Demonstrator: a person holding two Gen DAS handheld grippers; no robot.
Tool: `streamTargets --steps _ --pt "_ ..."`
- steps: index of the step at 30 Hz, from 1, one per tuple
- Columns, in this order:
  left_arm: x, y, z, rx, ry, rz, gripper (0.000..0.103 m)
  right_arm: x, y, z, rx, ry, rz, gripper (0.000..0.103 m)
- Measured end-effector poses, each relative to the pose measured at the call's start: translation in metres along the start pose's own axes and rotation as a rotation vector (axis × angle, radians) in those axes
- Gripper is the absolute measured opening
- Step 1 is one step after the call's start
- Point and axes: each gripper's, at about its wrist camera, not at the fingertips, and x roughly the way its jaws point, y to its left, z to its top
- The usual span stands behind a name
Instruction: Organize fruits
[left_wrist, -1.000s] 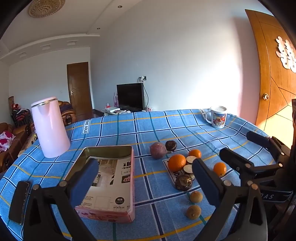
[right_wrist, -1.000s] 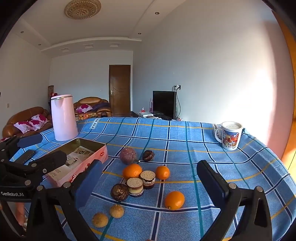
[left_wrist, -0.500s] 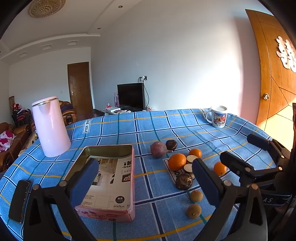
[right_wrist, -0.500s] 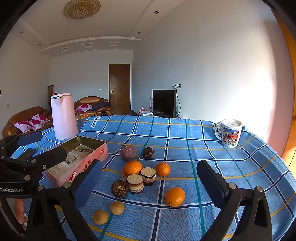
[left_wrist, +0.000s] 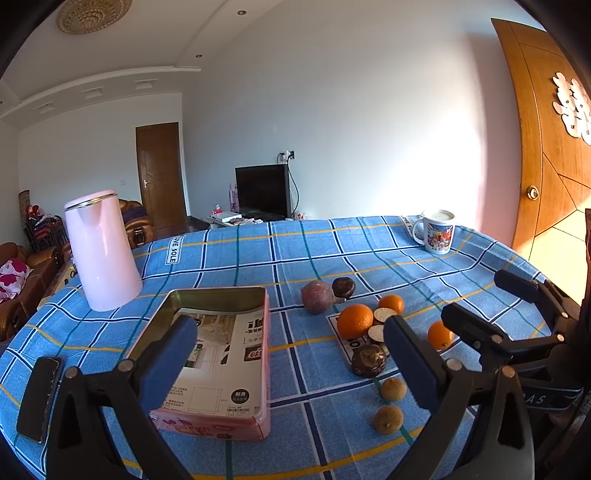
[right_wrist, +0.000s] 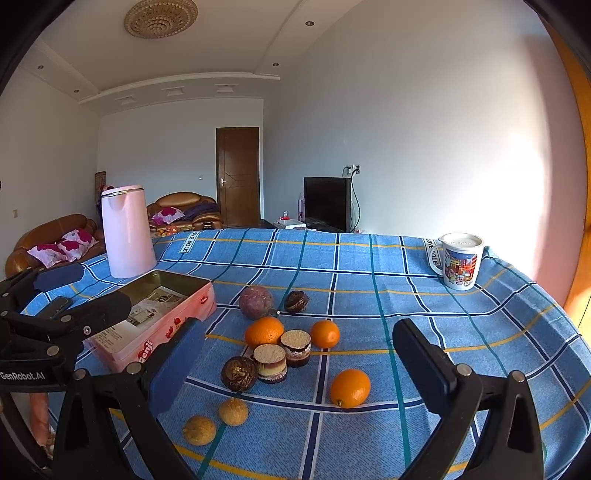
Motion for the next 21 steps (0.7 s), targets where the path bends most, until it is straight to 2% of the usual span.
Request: streamTargets --steps 21 --pt "0.0006 0.0002 -0.001 0.001 0.005 0.004 0.103 0.0027 -0.0003 -0.0045 0.001 0.018 0.008 0.102"
